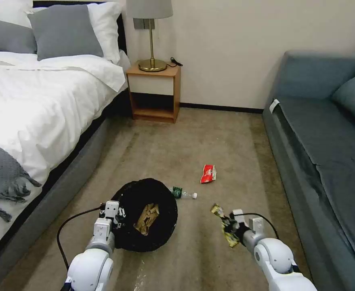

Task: Pick up the trash bin, then pick up the garbage on the floor and place it into the trash bin.

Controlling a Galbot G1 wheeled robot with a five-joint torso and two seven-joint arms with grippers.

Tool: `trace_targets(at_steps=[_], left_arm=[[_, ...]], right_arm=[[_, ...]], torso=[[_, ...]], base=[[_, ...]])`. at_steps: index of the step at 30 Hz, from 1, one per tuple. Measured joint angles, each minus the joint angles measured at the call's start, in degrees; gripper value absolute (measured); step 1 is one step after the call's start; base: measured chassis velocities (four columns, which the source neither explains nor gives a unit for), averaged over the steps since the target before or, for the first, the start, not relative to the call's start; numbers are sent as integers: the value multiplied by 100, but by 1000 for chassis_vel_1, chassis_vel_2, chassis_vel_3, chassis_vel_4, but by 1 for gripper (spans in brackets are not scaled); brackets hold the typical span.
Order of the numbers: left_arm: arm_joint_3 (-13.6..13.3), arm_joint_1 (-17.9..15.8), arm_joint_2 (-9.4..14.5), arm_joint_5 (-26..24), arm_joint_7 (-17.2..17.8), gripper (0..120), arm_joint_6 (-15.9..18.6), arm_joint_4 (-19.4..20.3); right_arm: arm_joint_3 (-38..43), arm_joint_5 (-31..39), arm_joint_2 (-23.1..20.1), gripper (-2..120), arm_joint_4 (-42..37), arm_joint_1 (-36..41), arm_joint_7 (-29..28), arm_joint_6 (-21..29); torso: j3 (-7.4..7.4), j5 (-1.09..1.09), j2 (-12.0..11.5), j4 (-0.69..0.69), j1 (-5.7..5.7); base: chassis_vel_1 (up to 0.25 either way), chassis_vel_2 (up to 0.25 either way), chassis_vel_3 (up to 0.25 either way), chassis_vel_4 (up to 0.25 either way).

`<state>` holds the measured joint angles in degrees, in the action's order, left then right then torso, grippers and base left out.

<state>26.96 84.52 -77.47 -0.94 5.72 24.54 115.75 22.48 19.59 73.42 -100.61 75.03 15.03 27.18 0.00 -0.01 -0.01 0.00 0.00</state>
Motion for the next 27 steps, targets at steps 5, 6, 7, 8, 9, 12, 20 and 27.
trace_targets(at_steps=[5, 6, 7, 8, 9, 12, 20, 27], left_arm=[[0, 11, -11, 2, -3, 2, 0, 2], [-2, 16, -20, 2, -3, 2, 0, 2], [-2, 16, -20, 2, -3, 2, 0, 2], [-3, 21, -33, 2, -3, 2, 0, 9], [-7, 23, -59, 2, -3, 2, 4, 31], [-26, 20, -106, -3, -3, 2, 27, 75], [-88, 37, -197, -2, -7, 2, 55, 137], [-105, 87, -220, -1, -10, 2, 55, 180]], right_arm=[[-368, 342, 98, 0, -415, 6, 182, -89], [-463, 365, 157, 0, -473, 12, 278, -175], [-463, 365, 157, 0, -473, 12, 278, -175], [-576, 369, 222, 0, -527, 35, 415, -271], [-714, 368, 295, 0, -556, 65, 546, -335], [-900, 343, 415, 0, -558, 78, 680, -412], [-1416, 312, 888, 0, -217, -73, 783, -761], [-1545, 144, 1184, 0, 433, -319, 546, -963]], torso=[[0, 0, 0, 0, 0], [0, 0, 0, 0, 0], [0, 0, 0, 0, 0], [0, 0, 0, 0, 0], [0, 0, 1, 0, 0], [0, 0, 1, 0, 0], [0, 0, 1, 0, 0], [0, 0, 1, 0, 0]], base=[[0, 0, 0, 0], [0, 0, 0, 0], [0, 0, 0, 0], [0, 0, 0, 0], [0, 0, 0, 0], [0, 0, 0, 0], [0, 0, 0, 0], [0, 0, 0, 0]])
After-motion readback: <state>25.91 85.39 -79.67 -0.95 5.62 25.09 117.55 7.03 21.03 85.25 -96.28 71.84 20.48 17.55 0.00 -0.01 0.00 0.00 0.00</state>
